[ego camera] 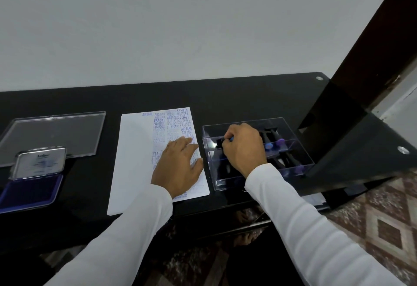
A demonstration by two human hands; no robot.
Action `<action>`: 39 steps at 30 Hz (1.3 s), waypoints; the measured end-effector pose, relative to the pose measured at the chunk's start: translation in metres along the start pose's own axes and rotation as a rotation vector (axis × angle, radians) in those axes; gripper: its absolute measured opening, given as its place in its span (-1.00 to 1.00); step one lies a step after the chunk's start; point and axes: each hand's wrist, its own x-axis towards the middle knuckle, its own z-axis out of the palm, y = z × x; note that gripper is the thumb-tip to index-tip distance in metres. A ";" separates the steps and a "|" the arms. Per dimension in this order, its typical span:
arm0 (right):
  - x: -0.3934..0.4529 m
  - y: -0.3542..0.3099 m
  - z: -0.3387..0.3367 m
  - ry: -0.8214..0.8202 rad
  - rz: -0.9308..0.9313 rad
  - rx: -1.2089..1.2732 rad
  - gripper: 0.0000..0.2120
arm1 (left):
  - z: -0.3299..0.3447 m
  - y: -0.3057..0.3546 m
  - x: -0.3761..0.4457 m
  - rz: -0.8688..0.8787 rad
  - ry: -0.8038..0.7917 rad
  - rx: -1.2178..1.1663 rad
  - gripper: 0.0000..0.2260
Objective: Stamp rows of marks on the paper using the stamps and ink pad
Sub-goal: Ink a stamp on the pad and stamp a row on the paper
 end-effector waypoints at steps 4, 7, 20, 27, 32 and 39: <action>0.002 -0.004 -0.001 -0.028 0.046 -0.013 -0.87 | 0.001 -0.001 0.000 0.008 0.004 0.015 -0.57; 0.004 -0.006 -0.001 -0.074 0.088 -0.010 -0.83 | 0.002 -0.002 0.000 0.013 0.007 0.024 -0.57; -0.013 0.002 -0.037 0.017 -0.072 0.031 -0.86 | 0.005 -0.004 -0.001 0.039 0.029 0.023 -0.61; -0.036 0.003 -0.060 -0.299 0.000 -0.219 -0.92 | 0.005 -0.005 0.001 0.030 0.005 0.021 -0.58; -0.052 -0.011 -0.066 -0.386 -0.051 -0.391 -0.78 | 0.005 -0.003 0.002 0.010 -0.005 0.017 -0.56; -0.050 -0.020 -0.055 -0.428 -0.023 -0.498 -0.72 | 0.005 -0.004 0.002 0.004 -0.017 0.030 -0.56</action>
